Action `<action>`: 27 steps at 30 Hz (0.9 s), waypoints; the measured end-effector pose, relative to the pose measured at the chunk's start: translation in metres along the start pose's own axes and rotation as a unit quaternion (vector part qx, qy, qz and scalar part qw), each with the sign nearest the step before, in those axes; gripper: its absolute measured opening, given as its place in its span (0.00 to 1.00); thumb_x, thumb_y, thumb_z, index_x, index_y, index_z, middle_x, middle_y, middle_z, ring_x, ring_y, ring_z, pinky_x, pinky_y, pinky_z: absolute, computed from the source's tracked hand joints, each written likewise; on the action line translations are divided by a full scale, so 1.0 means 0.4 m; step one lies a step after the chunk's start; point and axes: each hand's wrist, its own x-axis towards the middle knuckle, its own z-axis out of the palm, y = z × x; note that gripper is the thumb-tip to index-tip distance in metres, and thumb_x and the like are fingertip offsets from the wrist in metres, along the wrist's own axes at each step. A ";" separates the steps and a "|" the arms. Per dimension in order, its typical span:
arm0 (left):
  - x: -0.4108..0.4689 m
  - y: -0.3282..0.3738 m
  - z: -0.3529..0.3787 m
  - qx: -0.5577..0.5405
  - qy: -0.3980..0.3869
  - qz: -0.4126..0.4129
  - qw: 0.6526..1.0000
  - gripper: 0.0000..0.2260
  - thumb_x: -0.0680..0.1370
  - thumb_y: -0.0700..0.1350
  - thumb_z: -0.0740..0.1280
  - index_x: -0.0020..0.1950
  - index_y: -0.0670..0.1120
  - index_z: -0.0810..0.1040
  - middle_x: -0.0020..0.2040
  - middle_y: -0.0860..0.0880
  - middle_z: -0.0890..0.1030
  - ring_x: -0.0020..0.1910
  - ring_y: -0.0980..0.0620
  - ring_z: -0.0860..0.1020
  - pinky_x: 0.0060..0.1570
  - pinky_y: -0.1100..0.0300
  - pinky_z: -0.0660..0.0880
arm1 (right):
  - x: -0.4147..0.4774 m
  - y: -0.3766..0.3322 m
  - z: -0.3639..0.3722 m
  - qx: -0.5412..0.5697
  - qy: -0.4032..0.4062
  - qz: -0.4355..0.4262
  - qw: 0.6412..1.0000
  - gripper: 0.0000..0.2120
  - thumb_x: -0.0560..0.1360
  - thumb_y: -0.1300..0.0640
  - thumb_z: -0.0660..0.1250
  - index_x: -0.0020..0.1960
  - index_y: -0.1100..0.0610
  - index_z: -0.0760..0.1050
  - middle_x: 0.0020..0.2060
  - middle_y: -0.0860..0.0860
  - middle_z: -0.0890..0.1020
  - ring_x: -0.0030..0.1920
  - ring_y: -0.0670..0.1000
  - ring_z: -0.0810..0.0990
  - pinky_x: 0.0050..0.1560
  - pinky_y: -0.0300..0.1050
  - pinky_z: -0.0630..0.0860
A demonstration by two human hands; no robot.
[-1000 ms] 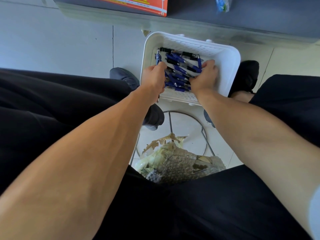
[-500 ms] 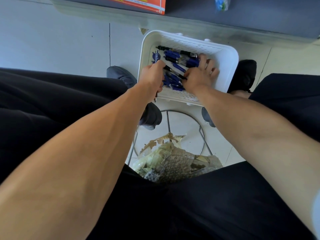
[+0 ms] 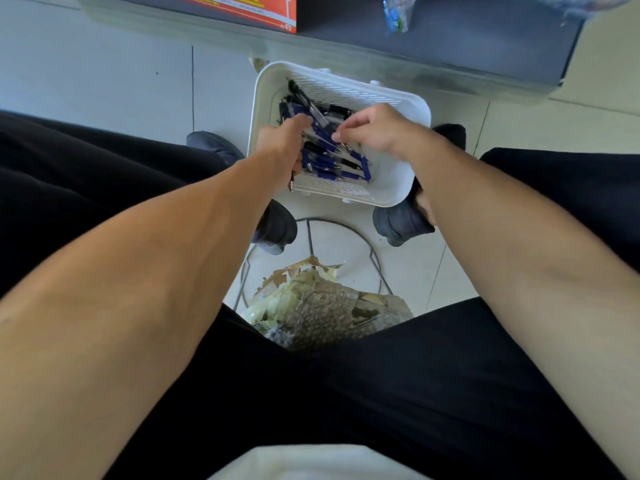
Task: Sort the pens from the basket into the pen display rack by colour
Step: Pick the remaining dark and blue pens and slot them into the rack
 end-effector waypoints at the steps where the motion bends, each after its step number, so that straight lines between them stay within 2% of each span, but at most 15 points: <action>1: -0.002 0.004 0.004 -0.003 -0.010 0.001 1.000 0.12 0.77 0.52 0.70 0.42 0.46 0.72 0.29 0.52 0.67 0.21 0.56 0.62 0.22 0.64 0.62 | -0.005 -0.006 -0.006 0.026 -0.017 -0.004 1.000 0.07 0.71 0.47 0.78 0.47 0.46 0.83 0.50 0.45 0.83 0.53 0.47 0.78 0.54 0.42 0.73; 4: -0.009 0.019 0.016 -0.013 -0.043 0.013 0.999 0.15 0.77 0.56 0.71 0.49 0.44 0.78 0.28 0.53 0.66 0.21 0.57 0.61 0.21 0.64 0.61 | -0.014 -0.011 -0.009 0.098 -0.069 -0.016 0.993 0.06 0.72 0.54 0.78 0.47 0.51 0.82 0.42 0.47 0.82 0.44 0.45 0.78 0.45 0.38 0.73; 6: -0.008 0.022 0.014 -0.026 -0.052 0.021 0.998 0.13 0.77 0.55 0.71 0.46 0.45 0.77 0.27 0.54 0.66 0.22 0.56 0.61 0.22 0.63 0.61 | -0.010 -0.002 -0.002 0.164 -0.076 -0.014 0.984 0.04 0.74 0.54 0.76 0.46 0.53 0.83 0.40 0.47 0.83 0.40 0.45 0.78 0.40 0.36 0.73; 9: -0.005 0.016 0.006 -0.037 -0.039 0.021 0.998 0.10 0.76 0.47 0.67 0.37 0.47 0.71 0.26 0.53 0.67 0.22 0.55 0.62 0.25 0.61 0.63 | 0.008 0.018 0.024 0.233 -0.046 0.023 0.971 0.09 0.77 0.49 0.71 0.45 0.54 0.84 0.41 0.49 0.85 0.41 0.47 0.82 0.41 0.38 0.76; 10: -0.005 0.013 0.004 -0.053 -0.035 0.015 0.998 0.10 0.75 0.45 0.65 0.35 0.47 0.69 0.25 0.52 0.68 0.22 0.55 0.64 0.26 0.60 0.64 | 0.019 0.032 0.035 0.204 -0.009 0.033 0.978 0.08 0.77 0.51 0.70 0.46 0.56 0.83 0.40 0.50 0.84 0.40 0.48 0.82 0.41 0.39 0.76; 12: -0.007 0.007 0.002 -0.098 -0.043 -0.010 0.994 0.10 0.76 0.40 0.62 0.35 0.46 0.69 0.27 0.50 0.72 0.24 0.53 0.72 0.31 0.59 0.74 | 0.037 0.068 0.063 0.044 0.053 0.037 0.997 0.08 0.77 0.56 0.69 0.48 0.60 0.83 0.40 0.51 0.82 0.40 0.50 0.80 0.44 0.42 0.75; 14: -0.008 0.002 0.006 -0.133 -0.050 -0.032 0.989 0.08 0.78 0.37 0.60 0.39 0.42 0.72 0.35 0.44 0.78 0.34 0.47 0.82 0.38 0.56 0.82 | 0.039 0.099 0.090 -0.095 0.050 0.023 0.994 0.07 0.78 0.58 0.66 0.50 0.57 0.84 0.43 0.51 0.81 0.44 0.52 0.79 0.45 0.42 0.72; 15: -0.006 -0.001 0.008 -0.143 -0.049 -0.038 0.988 0.07 0.78 0.36 0.59 0.42 0.40 0.73 0.38 0.42 0.78 0.37 0.45 0.83 0.39 0.56 0.83 | 0.040 0.111 0.102 -0.131 0.041 0.014 0.990 0.08 0.78 0.59 0.65 0.49 0.57 0.83 0.44 0.52 0.81 0.46 0.53 0.79 0.44 0.41 0.71; 17: -0.007 -0.003 0.012 -0.142 -0.045 -0.046 0.988 0.06 0.79 0.35 0.58 0.45 0.39 0.74 0.37 0.43 0.77 0.32 0.48 0.81 0.33 0.59 0.80 | 0.045 0.122 0.120 -0.200 0.032 0.004 0.979 0.07 0.79 0.60 0.63 0.45 0.59 0.79 0.44 0.54 0.77 0.50 0.55 0.77 0.41 0.40 0.69; 18: -0.006 -0.004 0.012 -0.127 -0.042 -0.047 0.990 0.07 0.79 0.35 0.58 0.44 0.41 0.74 0.34 0.45 0.77 0.28 0.51 0.77 0.28 0.62 0.76 | 0.048 0.124 0.129 -0.238 0.035 0.000 0.971 0.07 0.79 0.59 0.62 0.47 0.60 0.77 0.47 0.55 0.75 0.53 0.56 0.76 0.44 0.41 0.70; 20: -0.004 -0.003 0.010 -0.083 -0.036 -0.045 0.995 0.10 0.79 0.35 0.58 0.40 0.44 0.72 0.31 0.49 0.74 0.25 0.54 0.69 0.23 0.65 0.65 | 0.054 0.125 0.148 -0.289 0.037 -0.003 0.957 0.11 0.80 0.60 0.60 0.57 0.63 0.77 0.60 0.57 0.73 0.62 0.57 0.70 0.59 0.47 0.72; 21: -0.004 -0.002 0.010 -0.072 -0.035 -0.046 0.996 0.11 0.79 0.35 0.58 0.39 0.45 0.72 0.31 0.49 0.73 0.24 0.55 0.66 0.22 0.65 0.62 | 0.058 0.127 0.159 -0.304 0.036 -0.002 0.952 0.14 0.79 0.60 0.60 0.62 0.63 0.76 0.66 0.56 0.71 0.67 0.57 0.67 0.66 0.50 0.68; 23: -0.006 0.000 0.011 -0.073 -0.033 -0.056 0.995 0.10 0.79 0.35 0.57 0.39 0.45 0.70 0.30 0.50 0.71 0.22 0.56 0.63 0.22 0.65 0.59 | 0.054 0.131 0.178 -0.307 0.032 0.000 0.951 0.20 0.78 0.61 0.60 0.68 0.64 0.73 0.73 0.56 0.66 0.72 0.58 0.61 0.72 0.52 0.62; 27: -0.006 0.006 0.013 -0.073 -0.022 -0.063 0.995 0.09 0.80 0.35 0.56 0.43 0.44 0.72 0.31 0.50 0.69 0.19 0.56 0.62 0.21 0.66 0.58 | 0.048 0.125 0.182 -0.281 0.008 0.009 0.960 0.24 0.79 0.61 0.60 0.74 0.65 0.66 0.75 0.56 0.61 0.74 0.59 0.58 0.76 0.52 0.59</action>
